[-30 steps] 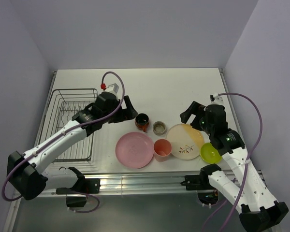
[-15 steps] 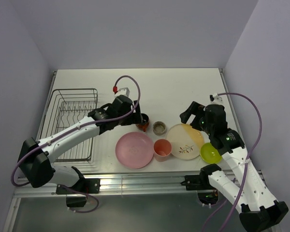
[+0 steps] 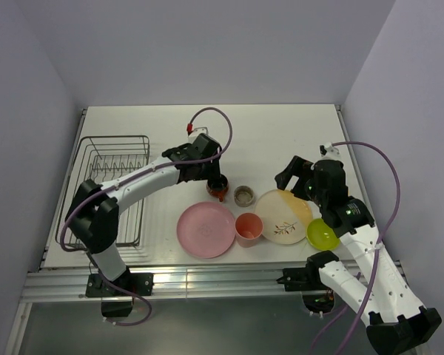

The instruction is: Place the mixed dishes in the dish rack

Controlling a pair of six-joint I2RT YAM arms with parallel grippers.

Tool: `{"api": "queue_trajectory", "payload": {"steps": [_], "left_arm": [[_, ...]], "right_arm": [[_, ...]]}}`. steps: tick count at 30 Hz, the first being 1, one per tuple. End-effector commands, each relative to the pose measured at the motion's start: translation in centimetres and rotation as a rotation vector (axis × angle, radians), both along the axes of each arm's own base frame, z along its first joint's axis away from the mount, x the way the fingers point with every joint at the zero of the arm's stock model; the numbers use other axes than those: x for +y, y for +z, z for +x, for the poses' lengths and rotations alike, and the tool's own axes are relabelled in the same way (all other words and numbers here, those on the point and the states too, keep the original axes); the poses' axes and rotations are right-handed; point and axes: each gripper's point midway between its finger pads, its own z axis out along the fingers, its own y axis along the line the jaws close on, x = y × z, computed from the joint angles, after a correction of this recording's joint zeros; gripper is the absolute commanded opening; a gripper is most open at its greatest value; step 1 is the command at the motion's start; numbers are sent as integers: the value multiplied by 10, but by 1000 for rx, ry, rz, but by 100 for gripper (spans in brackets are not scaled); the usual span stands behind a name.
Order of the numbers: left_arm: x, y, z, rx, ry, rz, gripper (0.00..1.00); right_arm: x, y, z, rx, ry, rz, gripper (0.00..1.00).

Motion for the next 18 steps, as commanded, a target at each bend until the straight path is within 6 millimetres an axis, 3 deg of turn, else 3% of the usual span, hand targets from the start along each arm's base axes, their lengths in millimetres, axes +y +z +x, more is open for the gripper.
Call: {"api": "queue_trajectory", "payload": {"steps": [1,5,12,18], "left_arm": [[5,7,19,-8,6,6,72],[4,-1,25,10,3,21,65],[-1,-39,22,88,-21,42,61],[-3,-55,19,114,-31,50,56]], "right_arm": [[-3,13,1,-35,-2,-12,98],[-6,14,0,-40,-13,-18,98],[-3,9,-1,-31,-6,-2,98],[-4,9,-2,-34,-9,-2,98]]}}
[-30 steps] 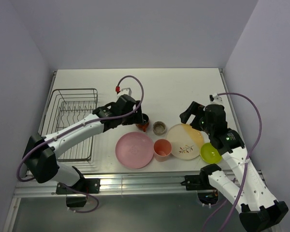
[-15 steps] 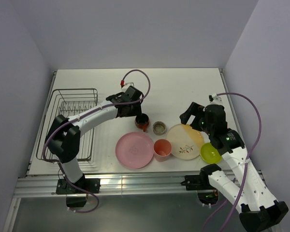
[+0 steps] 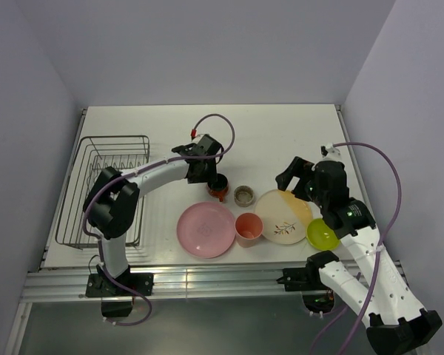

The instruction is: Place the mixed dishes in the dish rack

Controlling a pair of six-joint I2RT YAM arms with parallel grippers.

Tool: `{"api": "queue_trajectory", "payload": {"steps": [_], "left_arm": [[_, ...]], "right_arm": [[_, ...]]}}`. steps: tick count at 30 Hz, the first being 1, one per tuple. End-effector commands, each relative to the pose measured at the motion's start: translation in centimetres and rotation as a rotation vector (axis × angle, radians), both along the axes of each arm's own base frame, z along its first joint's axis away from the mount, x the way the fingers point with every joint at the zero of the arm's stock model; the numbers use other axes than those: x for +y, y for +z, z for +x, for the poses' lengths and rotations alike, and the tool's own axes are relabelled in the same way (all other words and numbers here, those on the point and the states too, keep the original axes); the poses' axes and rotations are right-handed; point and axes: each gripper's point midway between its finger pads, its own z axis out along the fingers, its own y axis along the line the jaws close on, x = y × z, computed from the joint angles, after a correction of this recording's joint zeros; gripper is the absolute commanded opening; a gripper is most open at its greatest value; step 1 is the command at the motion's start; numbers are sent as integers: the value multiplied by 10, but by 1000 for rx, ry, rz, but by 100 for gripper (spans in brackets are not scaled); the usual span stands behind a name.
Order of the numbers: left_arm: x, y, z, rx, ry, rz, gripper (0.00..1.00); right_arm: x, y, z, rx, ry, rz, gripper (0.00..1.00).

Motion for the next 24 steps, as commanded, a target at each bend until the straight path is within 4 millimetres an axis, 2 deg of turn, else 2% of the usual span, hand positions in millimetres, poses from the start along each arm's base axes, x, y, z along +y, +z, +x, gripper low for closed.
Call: {"api": "queue_trajectory", "payload": {"steps": [1,5,9,12,17,20,21,24], "left_arm": [[-9,2,4,-16,-29,-26,55],[-11,-5,4,-2,-40,-24,50],[-13,-11,5,4,-50,-20,40],[-13,-15,8,12,-55,-18,37],[-15,-17,12,14,-61,-43,27],[-14,-15,14,14,-66,-50,12],[-14,-12,15,8,-65,-51,1],[-8,1,18,-21,-53,-58,0]], "right_arm": [[-3,7,1,-32,-9,0,98],[-1,5,2,-27,-8,9,98],[3,2,1,-19,10,24,98],[5,4,1,-21,20,33,98],[7,6,1,-18,31,37,98],[8,9,2,-27,31,41,98],[12,9,1,-25,52,52,98],[18,11,1,-22,79,68,98]]}}
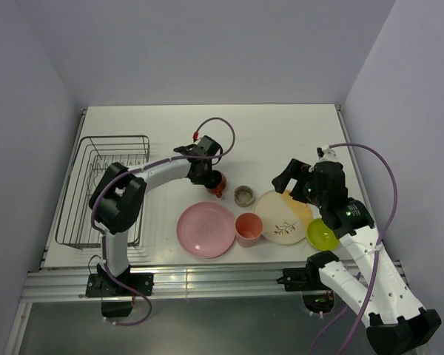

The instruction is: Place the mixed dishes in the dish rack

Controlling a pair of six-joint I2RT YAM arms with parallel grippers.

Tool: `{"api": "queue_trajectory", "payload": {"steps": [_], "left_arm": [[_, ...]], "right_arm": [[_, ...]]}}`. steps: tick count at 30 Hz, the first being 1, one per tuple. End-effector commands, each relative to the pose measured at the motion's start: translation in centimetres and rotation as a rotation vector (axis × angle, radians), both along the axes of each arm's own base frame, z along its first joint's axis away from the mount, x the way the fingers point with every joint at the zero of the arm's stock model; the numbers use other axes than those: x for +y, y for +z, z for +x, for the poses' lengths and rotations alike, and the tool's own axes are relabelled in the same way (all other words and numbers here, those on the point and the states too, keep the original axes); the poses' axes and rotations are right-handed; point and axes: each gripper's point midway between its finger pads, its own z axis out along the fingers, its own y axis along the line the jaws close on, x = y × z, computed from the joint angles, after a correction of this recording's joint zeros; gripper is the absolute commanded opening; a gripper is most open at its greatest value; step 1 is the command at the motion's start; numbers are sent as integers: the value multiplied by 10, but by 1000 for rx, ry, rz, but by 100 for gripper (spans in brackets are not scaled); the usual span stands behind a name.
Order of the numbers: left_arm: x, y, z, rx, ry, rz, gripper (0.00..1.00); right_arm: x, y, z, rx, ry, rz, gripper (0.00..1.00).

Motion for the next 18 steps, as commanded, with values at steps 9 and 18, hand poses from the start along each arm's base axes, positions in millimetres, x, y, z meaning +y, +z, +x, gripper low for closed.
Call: {"api": "queue_trajectory", "payload": {"steps": [9,18], "left_arm": [[10,119,3,-232,-5,-260,0],[9,180,-23,-330,-48,-429,0]], "right_arm": [[41,29,4,-58,201,129,98],[55,32,4,-65,270,171,97]]}}
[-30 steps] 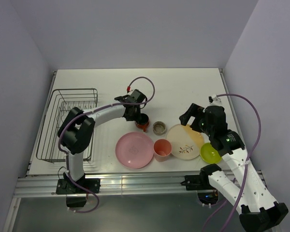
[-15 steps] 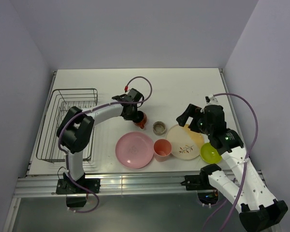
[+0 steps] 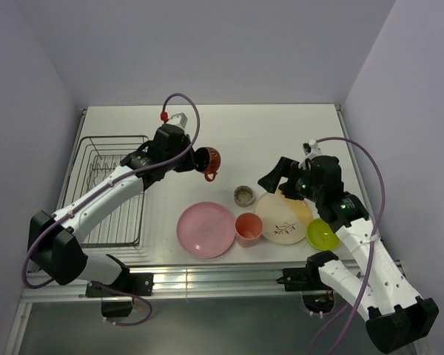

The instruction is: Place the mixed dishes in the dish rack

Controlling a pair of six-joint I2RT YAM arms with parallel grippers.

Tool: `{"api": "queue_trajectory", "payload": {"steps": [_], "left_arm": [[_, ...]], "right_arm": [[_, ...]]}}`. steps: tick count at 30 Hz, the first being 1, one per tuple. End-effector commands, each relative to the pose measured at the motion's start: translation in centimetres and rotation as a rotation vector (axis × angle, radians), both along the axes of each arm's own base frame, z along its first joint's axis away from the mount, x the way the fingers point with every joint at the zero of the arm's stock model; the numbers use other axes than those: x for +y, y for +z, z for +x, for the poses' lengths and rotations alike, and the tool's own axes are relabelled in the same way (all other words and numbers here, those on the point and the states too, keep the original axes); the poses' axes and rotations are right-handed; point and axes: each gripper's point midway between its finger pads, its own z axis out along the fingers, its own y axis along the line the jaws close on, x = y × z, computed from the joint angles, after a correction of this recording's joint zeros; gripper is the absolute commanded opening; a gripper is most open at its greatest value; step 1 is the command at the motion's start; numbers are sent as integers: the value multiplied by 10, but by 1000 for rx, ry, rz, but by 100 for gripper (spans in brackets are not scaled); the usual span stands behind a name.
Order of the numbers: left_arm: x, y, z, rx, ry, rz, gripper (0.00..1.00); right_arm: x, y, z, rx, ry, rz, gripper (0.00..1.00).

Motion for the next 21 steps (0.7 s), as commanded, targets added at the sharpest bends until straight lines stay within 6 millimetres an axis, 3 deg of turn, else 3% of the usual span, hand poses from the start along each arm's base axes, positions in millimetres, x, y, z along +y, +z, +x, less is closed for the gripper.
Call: {"api": "queue_trajectory", "payload": {"steps": [1,8,16,18,21], "left_arm": [[-10,21,-7,-48,-41,-100,0],[-18,32,-11,-85,-81,-164,0],[-51,47,-23,-135,-245,-332,0],[-53,50,-28,-145,-277,-357,0],[-48,62,-32,-188,-306,-404,0]], "right_arm": [[5,19,7,-63,25,18,97],[-11,19,9,-58,-48,-45,99],[-28,24,19,-57,-102,-133,100],[-27,24,23,-52,-101,-128,100],[-8,28,23,-46,-18,-49,100]]}}
